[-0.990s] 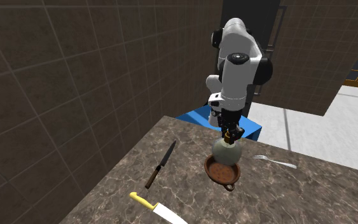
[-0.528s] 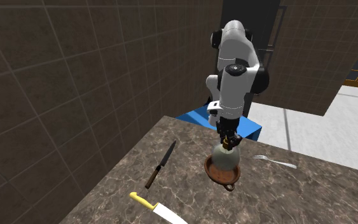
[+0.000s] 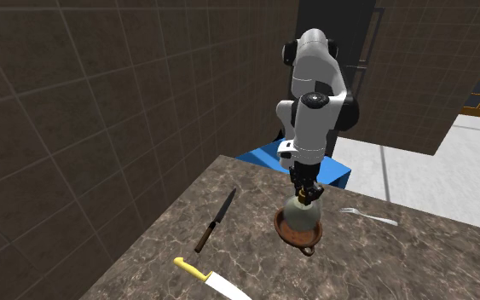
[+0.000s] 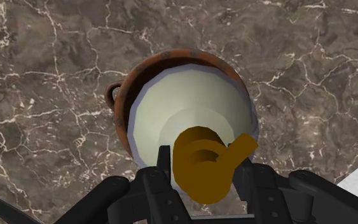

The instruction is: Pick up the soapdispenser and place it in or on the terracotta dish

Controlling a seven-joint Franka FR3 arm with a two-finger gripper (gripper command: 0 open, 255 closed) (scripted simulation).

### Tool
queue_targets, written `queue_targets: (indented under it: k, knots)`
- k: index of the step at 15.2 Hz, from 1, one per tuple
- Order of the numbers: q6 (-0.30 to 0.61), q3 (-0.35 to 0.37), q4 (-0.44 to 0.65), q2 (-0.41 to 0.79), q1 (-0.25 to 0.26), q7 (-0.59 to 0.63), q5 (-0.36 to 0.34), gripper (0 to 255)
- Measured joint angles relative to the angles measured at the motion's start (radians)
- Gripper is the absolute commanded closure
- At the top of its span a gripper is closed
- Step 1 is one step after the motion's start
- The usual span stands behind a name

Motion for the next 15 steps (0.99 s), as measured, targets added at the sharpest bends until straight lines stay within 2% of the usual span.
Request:
queue_targets:
  k: [1,2,8,12,15]
  knots:
    - [0.0,0.0,0.0,0.0,0.0,0.0,0.0,255]
    - [0.0,0.0,0.0,0.0,0.0,0.0,0.0,0]
    - [0.0,0.0,0.0,0.0,0.0,0.0,0.0,0]
    - [-0.094,-0.004,0.07,-0.029,-0.005,-0.007,0.01,0]
    - [-0.119,-0.004,0.09,-0.033,-0.006,-0.008,0.011,0]
